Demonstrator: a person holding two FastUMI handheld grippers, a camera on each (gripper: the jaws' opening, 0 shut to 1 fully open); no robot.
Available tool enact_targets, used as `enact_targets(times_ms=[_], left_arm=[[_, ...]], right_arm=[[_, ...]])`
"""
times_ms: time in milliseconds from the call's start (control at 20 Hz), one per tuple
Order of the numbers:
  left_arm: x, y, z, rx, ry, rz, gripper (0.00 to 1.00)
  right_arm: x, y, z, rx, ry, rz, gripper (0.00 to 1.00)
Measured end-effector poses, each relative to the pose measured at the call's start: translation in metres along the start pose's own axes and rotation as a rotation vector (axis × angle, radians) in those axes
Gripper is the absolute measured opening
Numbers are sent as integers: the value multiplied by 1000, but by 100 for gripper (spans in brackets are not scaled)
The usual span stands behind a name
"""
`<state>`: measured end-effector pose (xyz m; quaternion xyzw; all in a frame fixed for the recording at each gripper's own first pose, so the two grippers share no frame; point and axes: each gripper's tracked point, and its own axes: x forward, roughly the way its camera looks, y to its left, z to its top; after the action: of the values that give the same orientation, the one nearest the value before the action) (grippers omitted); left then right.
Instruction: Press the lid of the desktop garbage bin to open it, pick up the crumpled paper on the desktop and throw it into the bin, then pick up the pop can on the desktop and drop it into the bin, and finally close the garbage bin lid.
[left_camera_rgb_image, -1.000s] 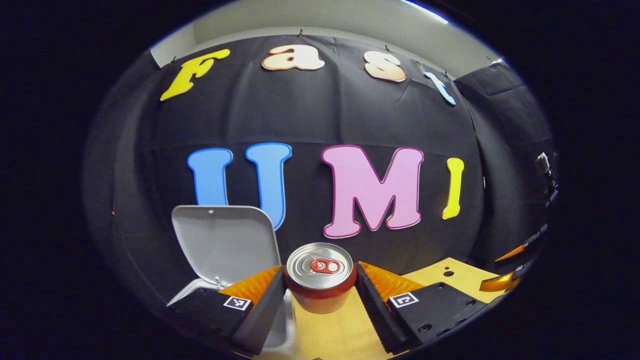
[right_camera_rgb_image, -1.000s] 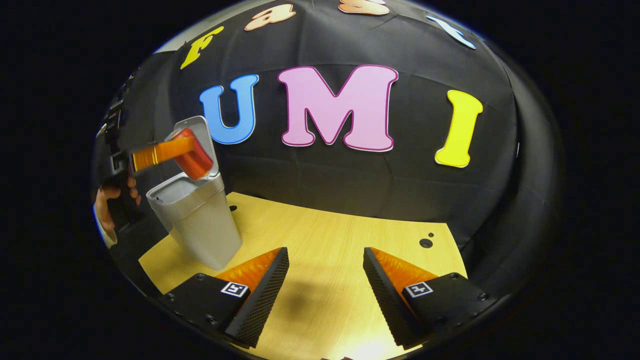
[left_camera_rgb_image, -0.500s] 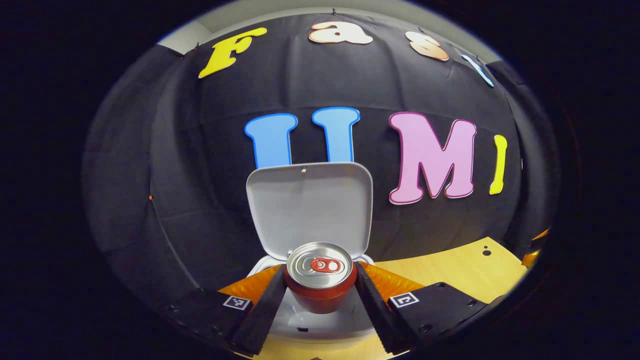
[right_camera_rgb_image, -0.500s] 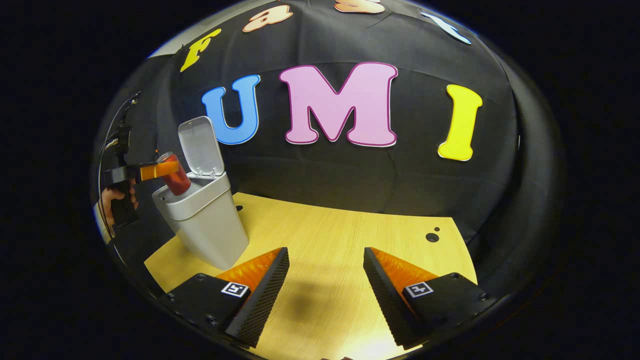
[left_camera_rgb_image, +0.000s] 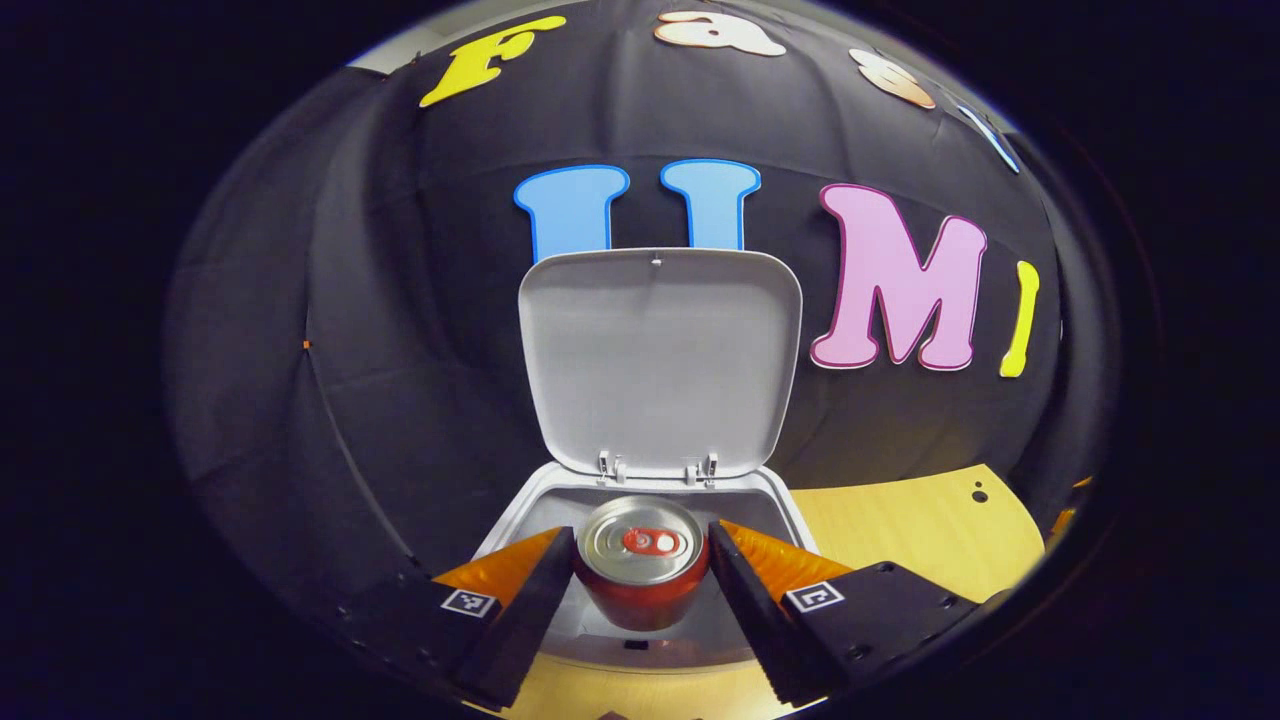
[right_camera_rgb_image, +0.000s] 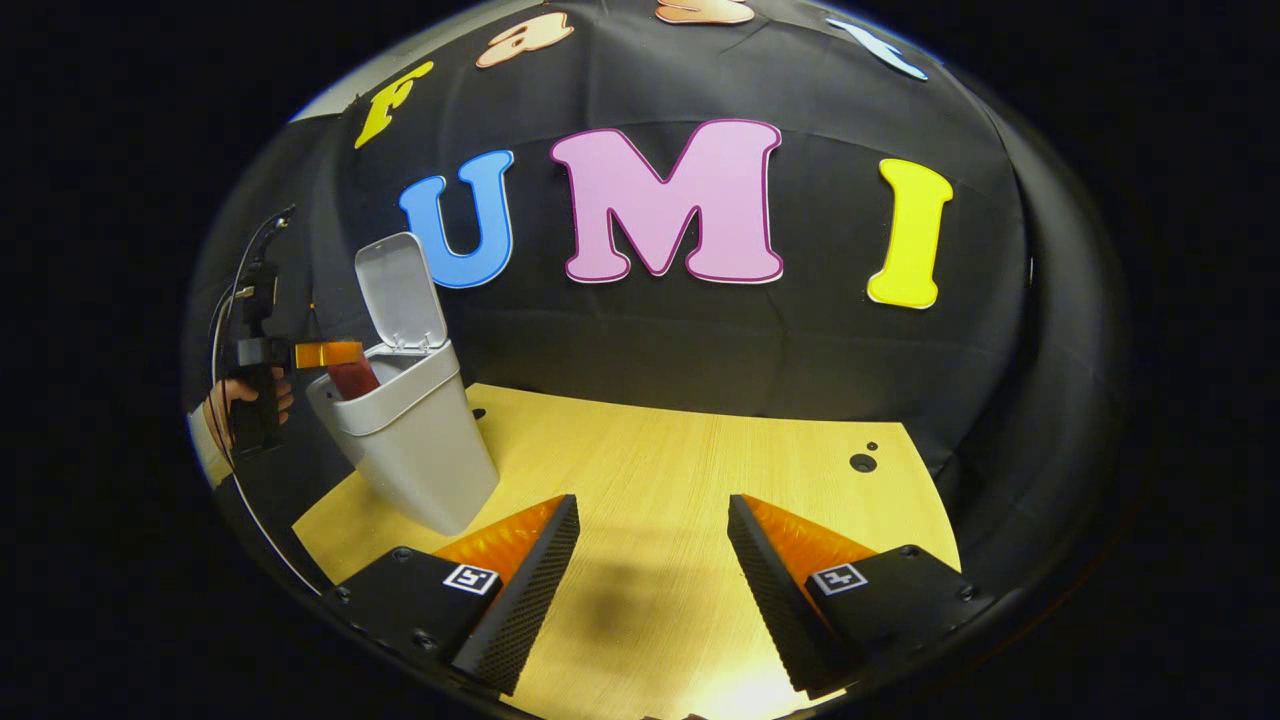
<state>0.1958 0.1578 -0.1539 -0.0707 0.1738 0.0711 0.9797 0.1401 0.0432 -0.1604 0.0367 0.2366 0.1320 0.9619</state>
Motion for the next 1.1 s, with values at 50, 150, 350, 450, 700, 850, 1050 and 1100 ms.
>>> enact_targets(times_ms=[50,150,350,450,700,850,1050,1100], left_arm=[[0,1,6,0,-14,5,95],[-5,-4,20,9,-35,-8,95],[-10,1,80,-40,-124,-9,94],[-7,7,111,-66,-158,8,94],[18,8,162,-51,-211,-28,91],[38,16,191,-101,-237,-24,90],[65,15,218,0,-270,-16,90],[73,6,214,11,-240,-45,89]], right_arm=[[0,0,0,1,-4,1,97],[0,0,1,8,-9,8,97],[1,6,0,6,-19,61,96],[7,13,-3,-2,-23,104,96],[23,34,-15,56,-6,201,95],[30,36,-7,107,-25,249,97],[36,11,1,103,-33,213,97],[34,4,6,111,-43,193,98]])
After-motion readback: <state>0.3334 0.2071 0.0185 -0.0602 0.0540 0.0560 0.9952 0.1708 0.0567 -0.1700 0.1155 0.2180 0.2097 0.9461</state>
